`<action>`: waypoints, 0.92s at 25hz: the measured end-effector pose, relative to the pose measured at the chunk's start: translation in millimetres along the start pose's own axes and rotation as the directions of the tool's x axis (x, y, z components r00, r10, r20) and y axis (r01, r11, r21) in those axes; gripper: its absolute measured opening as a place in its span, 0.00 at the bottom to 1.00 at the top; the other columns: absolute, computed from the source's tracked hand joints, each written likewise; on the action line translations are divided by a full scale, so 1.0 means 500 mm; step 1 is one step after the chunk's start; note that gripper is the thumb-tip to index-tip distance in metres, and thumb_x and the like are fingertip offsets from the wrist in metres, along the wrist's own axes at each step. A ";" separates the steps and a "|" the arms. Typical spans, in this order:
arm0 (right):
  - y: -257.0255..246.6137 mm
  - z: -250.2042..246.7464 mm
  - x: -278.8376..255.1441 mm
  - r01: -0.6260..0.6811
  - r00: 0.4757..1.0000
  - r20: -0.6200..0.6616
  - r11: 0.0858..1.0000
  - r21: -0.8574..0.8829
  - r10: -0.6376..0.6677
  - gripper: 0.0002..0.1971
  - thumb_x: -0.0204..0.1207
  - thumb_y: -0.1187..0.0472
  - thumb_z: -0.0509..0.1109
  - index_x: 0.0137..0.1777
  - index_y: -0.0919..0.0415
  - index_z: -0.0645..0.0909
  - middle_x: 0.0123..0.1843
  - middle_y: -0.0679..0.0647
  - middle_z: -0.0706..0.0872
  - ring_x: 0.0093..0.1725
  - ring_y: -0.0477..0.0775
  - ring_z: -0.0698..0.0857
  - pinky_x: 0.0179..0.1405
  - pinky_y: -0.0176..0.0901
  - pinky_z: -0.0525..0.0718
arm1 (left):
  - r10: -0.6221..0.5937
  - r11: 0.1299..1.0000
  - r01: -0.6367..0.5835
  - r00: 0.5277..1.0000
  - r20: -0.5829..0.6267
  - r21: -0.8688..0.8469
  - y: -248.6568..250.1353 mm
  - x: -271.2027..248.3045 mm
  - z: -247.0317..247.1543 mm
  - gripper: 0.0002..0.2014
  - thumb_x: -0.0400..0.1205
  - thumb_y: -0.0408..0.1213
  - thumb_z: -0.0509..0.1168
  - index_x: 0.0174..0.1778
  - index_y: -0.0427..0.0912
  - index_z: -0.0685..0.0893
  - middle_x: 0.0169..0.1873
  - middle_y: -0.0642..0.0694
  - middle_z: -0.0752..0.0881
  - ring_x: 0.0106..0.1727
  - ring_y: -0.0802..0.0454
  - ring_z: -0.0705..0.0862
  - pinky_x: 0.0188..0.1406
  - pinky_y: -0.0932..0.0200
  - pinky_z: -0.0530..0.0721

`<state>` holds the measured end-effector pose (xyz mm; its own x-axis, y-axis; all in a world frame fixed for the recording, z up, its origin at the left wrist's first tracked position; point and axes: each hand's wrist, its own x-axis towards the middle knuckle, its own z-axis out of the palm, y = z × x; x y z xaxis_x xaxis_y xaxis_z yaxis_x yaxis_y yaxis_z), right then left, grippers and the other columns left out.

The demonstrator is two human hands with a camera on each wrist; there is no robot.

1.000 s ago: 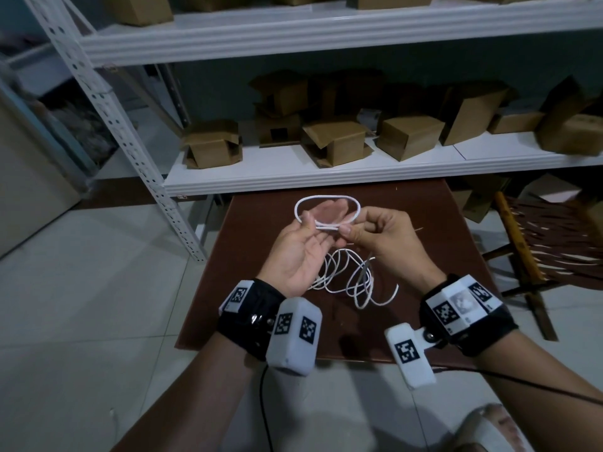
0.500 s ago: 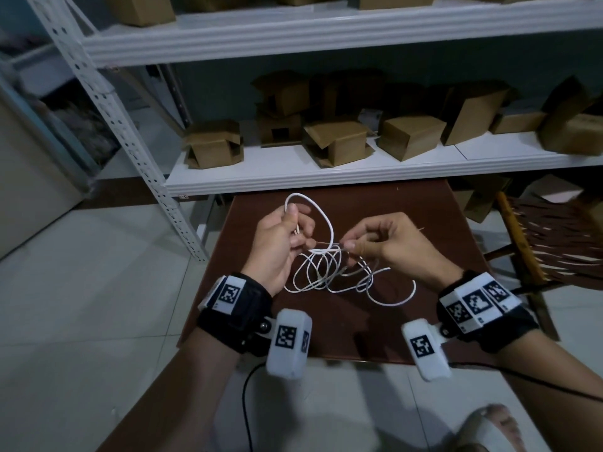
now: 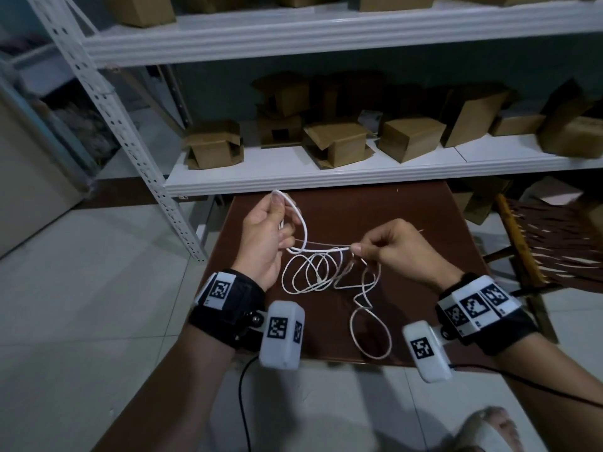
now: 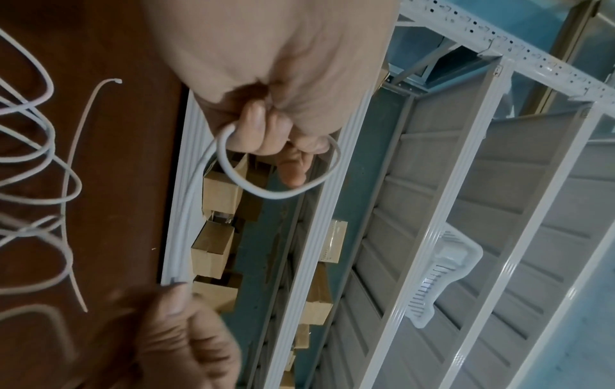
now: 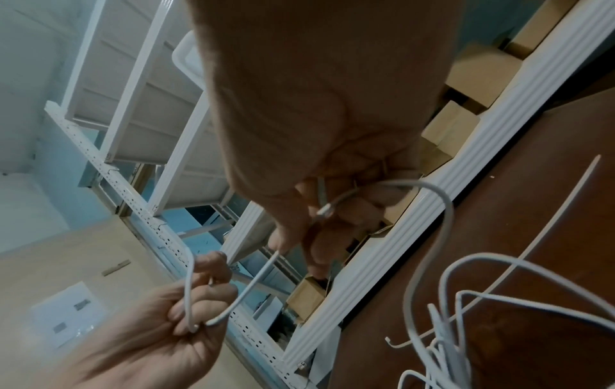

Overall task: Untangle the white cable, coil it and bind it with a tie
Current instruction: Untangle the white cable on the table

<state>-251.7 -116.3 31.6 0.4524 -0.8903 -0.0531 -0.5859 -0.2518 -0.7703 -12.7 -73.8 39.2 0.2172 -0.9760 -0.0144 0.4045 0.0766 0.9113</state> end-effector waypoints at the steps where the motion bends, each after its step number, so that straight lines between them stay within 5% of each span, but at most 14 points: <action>1: 0.001 0.003 0.003 0.024 0.999 -0.044 1.000 0.012 -0.024 0.14 0.80 0.49 0.79 0.34 0.51 0.91 0.28 0.50 0.89 0.30 0.45 0.83 0.39 0.52 0.82 | 0.006 0.999 -0.005 1.000 -0.016 0.035 -0.006 -0.001 0.003 0.14 0.94 0.41 0.56 0.45 0.41 0.80 0.33 0.47 0.82 0.21 0.63 0.65 0.17 0.71 0.60; 5: 0.002 0.016 0.008 0.129 0.959 -0.249 0.991 -0.032 -0.132 0.06 0.76 0.54 0.83 0.38 0.44 0.93 0.40 0.45 0.87 0.47 0.49 0.84 0.51 0.52 0.83 | -0.024 0.997 0.030 0.996 -0.081 0.068 -0.025 0.002 0.013 0.15 0.94 0.40 0.57 0.44 0.40 0.80 0.28 0.47 0.83 0.19 0.62 0.66 0.15 0.71 0.60; 8: -0.013 0.021 0.003 0.119 0.930 -0.352 0.993 0.003 -0.110 0.08 0.76 0.53 0.83 0.36 0.47 0.93 0.31 0.46 0.87 0.35 0.49 0.85 0.39 0.45 0.80 | -0.116 0.992 0.121 0.981 -0.153 0.021 -0.031 0.009 0.010 0.14 0.94 0.37 0.57 0.46 0.36 0.80 0.29 0.44 0.84 0.18 0.61 0.69 0.13 0.70 0.62; 10: -0.015 0.027 0.007 0.089 0.950 -0.310 0.984 0.155 -0.037 0.09 0.78 0.57 0.81 0.36 0.52 0.92 0.29 0.51 0.91 0.30 0.52 0.89 0.34 0.48 0.85 | -0.193 0.981 0.187 0.964 -0.184 -0.049 -0.035 0.010 0.008 0.14 0.95 0.35 0.56 0.45 0.35 0.79 0.29 0.43 0.83 0.17 0.62 0.70 0.13 0.71 0.62; 12: -0.016 0.032 0.008 0.095 0.963 -0.269 0.956 0.278 -0.018 0.08 0.81 0.61 0.78 0.40 0.55 0.93 0.35 0.56 0.94 0.35 0.52 0.91 0.40 0.46 0.86 | -0.235 0.969 0.217 0.955 -0.182 -0.114 -0.037 0.011 0.007 0.14 0.95 0.35 0.56 0.45 0.35 0.78 0.29 0.43 0.82 0.18 0.63 0.70 0.13 0.71 0.62; 15: -0.023 0.044 0.012 0.128 0.968 -0.250 0.854 0.505 0.002 0.03 0.81 0.68 0.78 0.47 0.64 0.93 0.44 0.69 0.94 0.40 0.62 0.91 0.46 0.50 0.89 | -0.212 0.976 0.198 0.962 -0.171 -0.093 -0.039 0.008 0.006 0.14 0.95 0.38 0.55 0.46 0.36 0.78 0.30 0.44 0.88 0.18 0.62 0.71 0.13 0.70 0.63; 17: -0.032 0.052 0.008 0.138 0.973 -0.231 0.758 0.637 0.017 0.05 0.78 0.77 0.77 0.52 0.75 0.89 0.48 0.77 0.92 0.41 0.58 0.93 0.46 0.43 0.92 | -0.168 0.986 0.168 0.968 -0.189 -0.013 -0.041 0.002 0.009 0.15 0.95 0.40 0.56 0.45 0.38 0.78 0.36 0.41 0.93 0.18 0.60 0.70 0.13 0.70 0.62; 23: -0.048 0.064 0.002 0.219 0.971 -0.226 0.667 0.712 -0.077 0.16 0.76 0.78 0.77 0.62 0.68 0.85 0.47 0.65 0.96 0.45 0.54 0.95 0.52 0.41 0.91 | -0.180 0.981 0.188 0.972 -0.148 0.043 -0.033 -0.013 0.029 0.16 0.95 0.43 0.57 0.45 0.39 0.79 0.52 0.33 0.94 0.18 0.58 0.72 0.12 0.71 0.67</action>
<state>-215.7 -99.2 29.7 0.3323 -0.9309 0.1517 0.1867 -0.0927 -0.9780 -33.5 -71.5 30.2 0.2698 -0.9328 -0.2390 0.3998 -0.1173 0.9091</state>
